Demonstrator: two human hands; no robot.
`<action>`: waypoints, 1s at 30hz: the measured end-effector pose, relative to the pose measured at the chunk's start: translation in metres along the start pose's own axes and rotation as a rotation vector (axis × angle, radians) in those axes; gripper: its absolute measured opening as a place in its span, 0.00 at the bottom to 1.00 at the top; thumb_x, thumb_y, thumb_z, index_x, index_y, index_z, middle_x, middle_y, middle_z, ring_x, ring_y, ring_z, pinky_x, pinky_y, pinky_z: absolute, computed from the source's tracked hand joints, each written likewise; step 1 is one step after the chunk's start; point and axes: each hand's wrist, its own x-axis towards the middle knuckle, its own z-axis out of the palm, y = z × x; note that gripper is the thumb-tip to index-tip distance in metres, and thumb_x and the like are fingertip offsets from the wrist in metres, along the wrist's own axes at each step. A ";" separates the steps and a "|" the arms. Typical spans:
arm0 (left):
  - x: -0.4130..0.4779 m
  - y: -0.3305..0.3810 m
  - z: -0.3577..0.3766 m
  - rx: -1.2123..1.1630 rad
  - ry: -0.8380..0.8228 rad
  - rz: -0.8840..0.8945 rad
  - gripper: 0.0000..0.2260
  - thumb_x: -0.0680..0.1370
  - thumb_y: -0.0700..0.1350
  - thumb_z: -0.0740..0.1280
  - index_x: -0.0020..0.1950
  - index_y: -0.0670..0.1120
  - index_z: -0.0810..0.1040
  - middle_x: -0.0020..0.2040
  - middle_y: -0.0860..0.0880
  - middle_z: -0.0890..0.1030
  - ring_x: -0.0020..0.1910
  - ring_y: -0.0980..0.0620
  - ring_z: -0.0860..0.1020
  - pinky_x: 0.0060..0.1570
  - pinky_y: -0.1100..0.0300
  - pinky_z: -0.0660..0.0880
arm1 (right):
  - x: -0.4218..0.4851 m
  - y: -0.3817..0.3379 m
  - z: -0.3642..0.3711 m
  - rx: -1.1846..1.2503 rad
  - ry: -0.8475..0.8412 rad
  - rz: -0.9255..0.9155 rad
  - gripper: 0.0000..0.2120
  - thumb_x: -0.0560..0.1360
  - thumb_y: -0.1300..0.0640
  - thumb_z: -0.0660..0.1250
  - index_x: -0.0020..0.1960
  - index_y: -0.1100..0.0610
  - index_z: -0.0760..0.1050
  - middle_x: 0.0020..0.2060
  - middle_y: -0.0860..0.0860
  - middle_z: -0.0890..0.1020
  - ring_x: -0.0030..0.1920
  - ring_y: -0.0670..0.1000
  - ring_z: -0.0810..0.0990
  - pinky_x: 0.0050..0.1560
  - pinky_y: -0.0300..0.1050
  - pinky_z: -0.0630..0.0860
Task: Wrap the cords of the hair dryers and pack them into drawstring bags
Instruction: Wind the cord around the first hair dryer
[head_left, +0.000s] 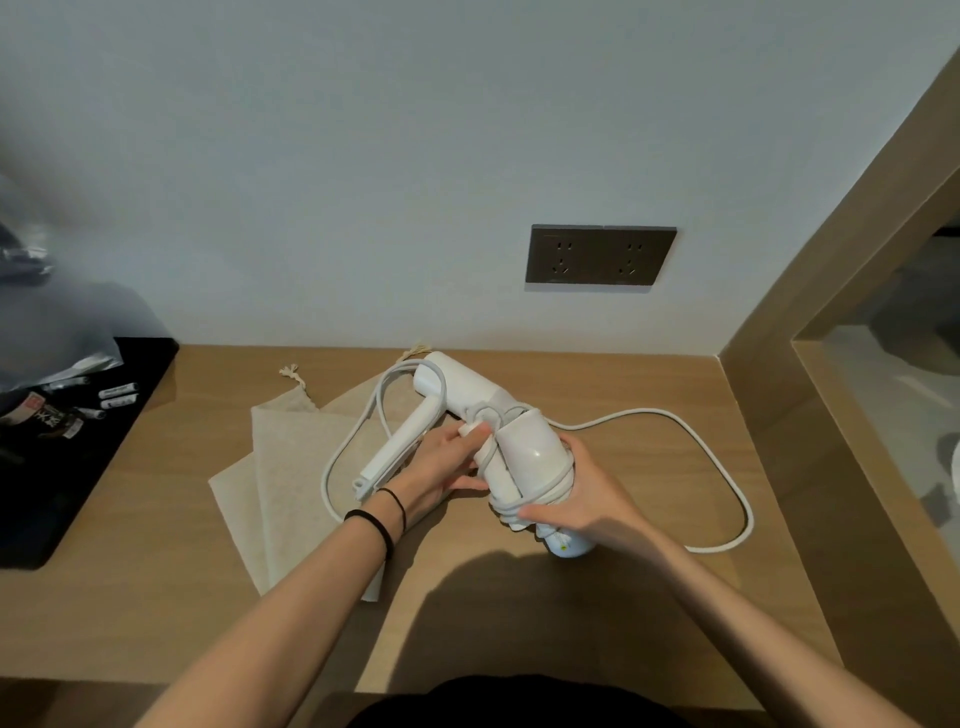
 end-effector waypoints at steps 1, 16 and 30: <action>0.002 0.003 0.004 0.001 -0.019 0.026 0.13 0.79 0.47 0.65 0.60 0.42 0.76 0.55 0.41 0.82 0.54 0.45 0.81 0.50 0.47 0.80 | -0.001 -0.001 -0.004 -0.028 0.038 -0.019 0.51 0.51 0.37 0.79 0.68 0.38 0.58 0.62 0.42 0.72 0.61 0.47 0.73 0.59 0.53 0.75; 0.060 0.098 0.089 0.014 -0.272 0.119 0.14 0.80 0.37 0.62 0.66 0.43 0.71 0.52 0.45 0.81 0.50 0.51 0.79 0.53 0.57 0.77 | 0.026 0.003 -0.100 -0.593 0.712 -0.309 0.44 0.56 0.46 0.80 0.66 0.54 0.63 0.58 0.56 0.72 0.57 0.54 0.68 0.51 0.53 0.75; 0.128 0.095 0.111 -0.190 -0.157 -0.156 0.06 0.80 0.37 0.61 0.55 0.39 0.74 0.49 0.39 0.80 0.41 0.48 0.83 0.38 0.60 0.82 | 0.091 0.049 -0.124 -0.900 0.551 -0.322 0.43 0.55 0.51 0.83 0.65 0.55 0.67 0.55 0.61 0.79 0.54 0.60 0.78 0.52 0.59 0.77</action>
